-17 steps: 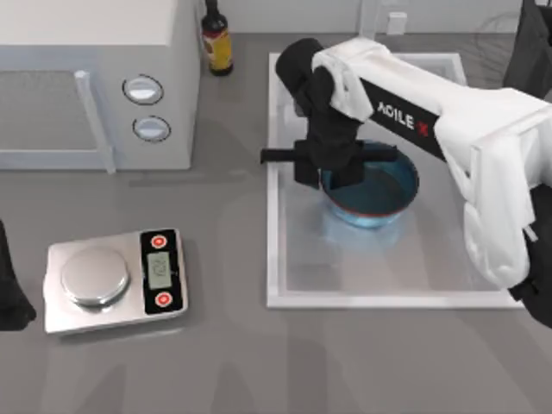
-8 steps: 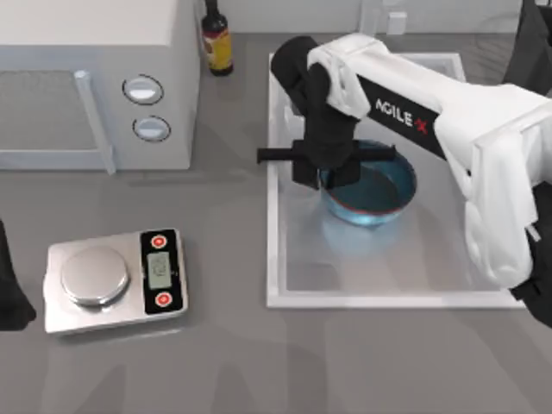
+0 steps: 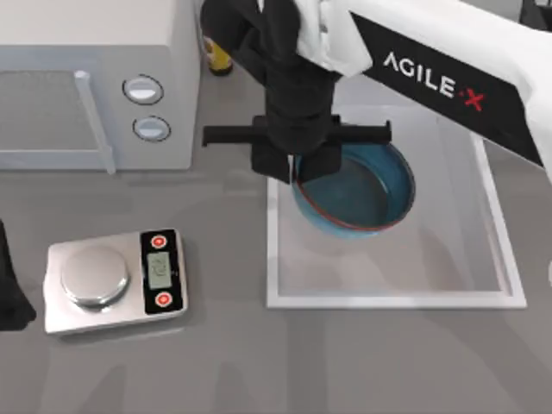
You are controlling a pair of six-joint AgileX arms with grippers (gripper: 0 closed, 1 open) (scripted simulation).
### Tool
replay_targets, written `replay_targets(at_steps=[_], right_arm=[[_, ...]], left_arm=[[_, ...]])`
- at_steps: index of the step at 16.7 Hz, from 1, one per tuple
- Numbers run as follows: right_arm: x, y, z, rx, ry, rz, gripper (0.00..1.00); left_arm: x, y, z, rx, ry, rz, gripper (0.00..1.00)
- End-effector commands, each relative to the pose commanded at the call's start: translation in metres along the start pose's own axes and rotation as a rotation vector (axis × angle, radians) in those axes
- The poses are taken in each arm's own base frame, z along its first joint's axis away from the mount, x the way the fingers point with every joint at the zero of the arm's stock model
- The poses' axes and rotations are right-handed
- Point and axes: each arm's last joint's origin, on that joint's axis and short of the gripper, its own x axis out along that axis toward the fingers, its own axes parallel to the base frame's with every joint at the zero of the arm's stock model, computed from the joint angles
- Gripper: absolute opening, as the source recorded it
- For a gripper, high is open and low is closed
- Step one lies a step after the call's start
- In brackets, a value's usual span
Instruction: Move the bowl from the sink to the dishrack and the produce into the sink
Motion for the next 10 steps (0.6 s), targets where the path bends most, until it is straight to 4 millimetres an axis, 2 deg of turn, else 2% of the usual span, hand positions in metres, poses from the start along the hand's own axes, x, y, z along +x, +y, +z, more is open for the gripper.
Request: replay_targets(at_steps=[3,5,8,10], right_arm=[[-0.081,-0.012,-0.058,0.003,-0.01,0.012,0.0],[-0.119,-0.026,-0.093,0.005,-0.013,0.016,0.0],[-0.149,-0.044,-0.131,0.004,-0.009,0.007,0.0],[-0.156,-0.049,-0.141,0.004,-0.007,0.002,0.0]], left_arm=[[0.0,0.0,0.0,0.0,0.0,0.0,1.0],[0.0,0.0,0.0,0.0,0.0,0.0,1.0],[0.0,0.0,0.0,0.0,0.0,0.0,1.0],[0.0,0.0,0.0,0.0,0.0,0.0,1.0]])
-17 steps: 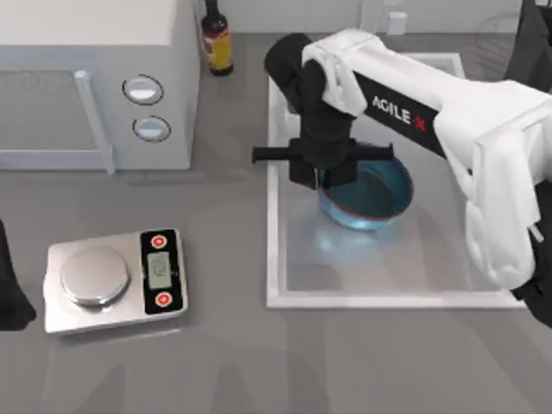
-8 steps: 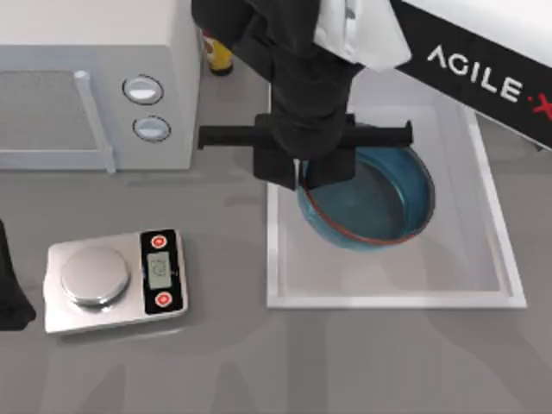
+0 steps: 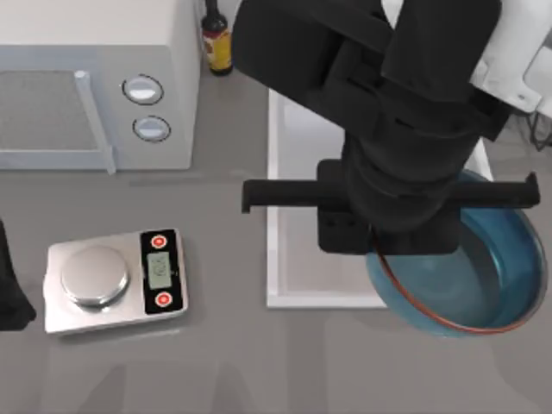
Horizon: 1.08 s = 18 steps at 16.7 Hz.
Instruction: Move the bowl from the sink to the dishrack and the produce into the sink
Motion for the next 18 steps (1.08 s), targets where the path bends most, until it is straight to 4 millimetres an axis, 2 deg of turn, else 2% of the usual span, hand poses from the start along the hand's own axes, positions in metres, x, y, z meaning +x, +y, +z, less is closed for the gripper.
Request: replay_targets(at_steps=[6,9,12,14,18], right_arm=[[-0.001,-0.003,0.003,0.007,-0.002,0.017,0.0],[-0.006,-0.022,0.021,0.034,-0.029,0.123,0.0],[-0.01,-0.058,0.053,0.077,-0.124,0.291,0.0],[-0.011,-0.089,0.079,0.101,-0.241,0.397,0.0],[-0.01,-0.176,0.126,0.123,-0.589,0.489,0.0]], left_arm=[[0.0,0.0,0.0,0.0,0.0,0.0,1.0],[0.0,0.0,0.0,0.0,0.0,0.0,1.0],[0.0,0.0,0.0,0.0,0.0,0.0,1.0],[0.0,0.0,0.0,0.0,0.0,0.0,1.0],[0.0,0.0,0.0,0.0,0.0,0.0,1.0]])
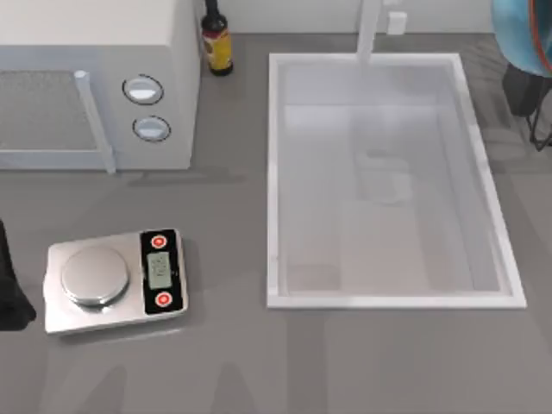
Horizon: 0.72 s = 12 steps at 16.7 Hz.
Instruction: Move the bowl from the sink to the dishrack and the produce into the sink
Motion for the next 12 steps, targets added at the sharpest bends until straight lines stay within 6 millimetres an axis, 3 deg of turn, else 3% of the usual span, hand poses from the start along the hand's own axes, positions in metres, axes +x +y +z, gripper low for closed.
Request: replay_targets(at_steps=[3,6,9,12], right_arm=[[-0.027,-0.065,0.034,-0.106,-0.297,-0.028,0.0],[-0.066,-0.116,0.053,-0.245,-0.545,-0.136,0.0],[-0.099,-0.146,0.059,-0.361,-0.695,-0.249,0.0],[-0.113,-0.156,0.061,-0.411,-0.748,-0.302,0.0]], left_arm=[[0.0,0.0,0.0,0.0,0.0,0.0,1.0],[0.0,0.0,0.0,0.0,0.0,0.0,1.0],[0.0,0.0,0.0,0.0,0.0,0.0,1.0],[0.0,0.0,0.0,0.0,0.0,0.0,1.0]])
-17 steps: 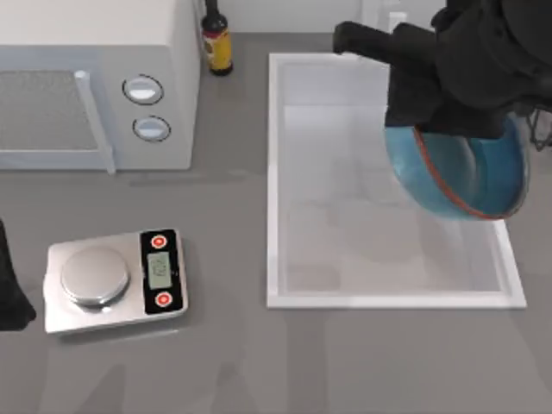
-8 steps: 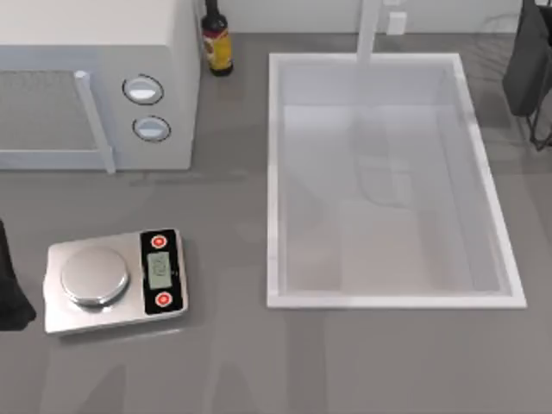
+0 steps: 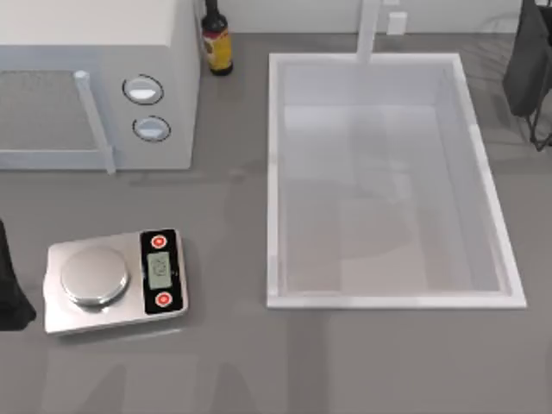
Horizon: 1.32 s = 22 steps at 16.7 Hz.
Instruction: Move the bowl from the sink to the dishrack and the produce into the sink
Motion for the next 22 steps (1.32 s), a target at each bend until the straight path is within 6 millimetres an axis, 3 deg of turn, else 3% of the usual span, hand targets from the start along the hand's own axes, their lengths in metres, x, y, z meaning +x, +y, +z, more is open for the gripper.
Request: replay_targets(at_steps=[5,8,11,15,19,22], right_arm=[[0.002,0.0,-0.001,0.003,0.005,-0.001,0.0],[0.018,-0.007,-0.018,0.006,0.013,-0.013,0.0],[0.048,-0.016,-0.055,0.005,0.018,-0.026,0.0],[0.084,-0.017,-0.123,-0.005,0.004,-0.02,0.0],[0.099,-0.006,-0.179,-0.005,-0.006,-0.005,0.0],[0.1,0.0,-0.199,0.0,0.0,0.0,0.0]], left_arm=[[0.0,0.0,0.0,0.0,0.0,0.0,1.0],[0.0,0.0,0.0,0.0,0.0,0.0,1.0],[0.0,0.0,0.0,0.0,0.0,0.0,1.0],[0.0,0.0,0.0,0.0,0.0,0.0,1.0],[0.0,0.0,0.0,0.0,0.0,0.0,1.0],[0.0,0.0,0.0,0.0,0.0,0.0,1.0]])
